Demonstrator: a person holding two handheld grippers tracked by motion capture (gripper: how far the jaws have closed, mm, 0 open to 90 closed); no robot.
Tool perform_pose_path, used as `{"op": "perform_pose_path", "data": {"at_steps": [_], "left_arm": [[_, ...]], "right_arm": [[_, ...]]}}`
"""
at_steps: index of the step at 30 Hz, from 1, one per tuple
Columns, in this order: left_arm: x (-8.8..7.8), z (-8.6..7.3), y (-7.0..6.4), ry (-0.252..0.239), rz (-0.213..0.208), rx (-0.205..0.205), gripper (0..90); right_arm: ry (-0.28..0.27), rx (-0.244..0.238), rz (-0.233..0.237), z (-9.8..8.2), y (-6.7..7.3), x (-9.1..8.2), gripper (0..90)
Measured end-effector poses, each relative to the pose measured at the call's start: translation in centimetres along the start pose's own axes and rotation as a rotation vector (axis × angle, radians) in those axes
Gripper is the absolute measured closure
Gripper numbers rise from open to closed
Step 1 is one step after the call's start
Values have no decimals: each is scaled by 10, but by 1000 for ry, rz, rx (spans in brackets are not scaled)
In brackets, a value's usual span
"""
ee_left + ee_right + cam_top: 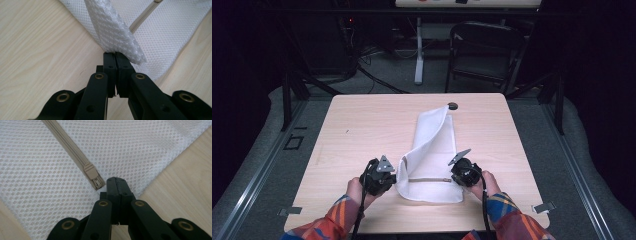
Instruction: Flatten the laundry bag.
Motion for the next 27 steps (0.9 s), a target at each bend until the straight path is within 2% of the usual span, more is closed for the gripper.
{"op": "perform_pose_path", "data": {"at_steps": [5,13,20,26,27], "left_arm": [[-1,-3,1,13,-2,-14,877],[0,-7,0,41,-7,-8,876],[1,-11,-4,75,-31,1,876],[1,-14,-8,91,-54,7,872],[0,-14,-8,89,-58,4,870]], "right_arm": [[5,1,2,-1,-2,-1,900],[14,4,-5,-2,-6,-2,900],[23,12,-10,-4,-9,-3,900],[17,15,-9,-5,-12,-3,900],[10,27,-5,-5,-12,-3,900]]}}
Point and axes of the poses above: each handheld gripper's, and its own axes: x roughly forward along the jaws, z roughly out of its top, y roughly to its left, the point moved 7 cm from there along x, roughly forward along the jaws, and after that the axes turned 4 degrees about -y, right-handed, at the moved point
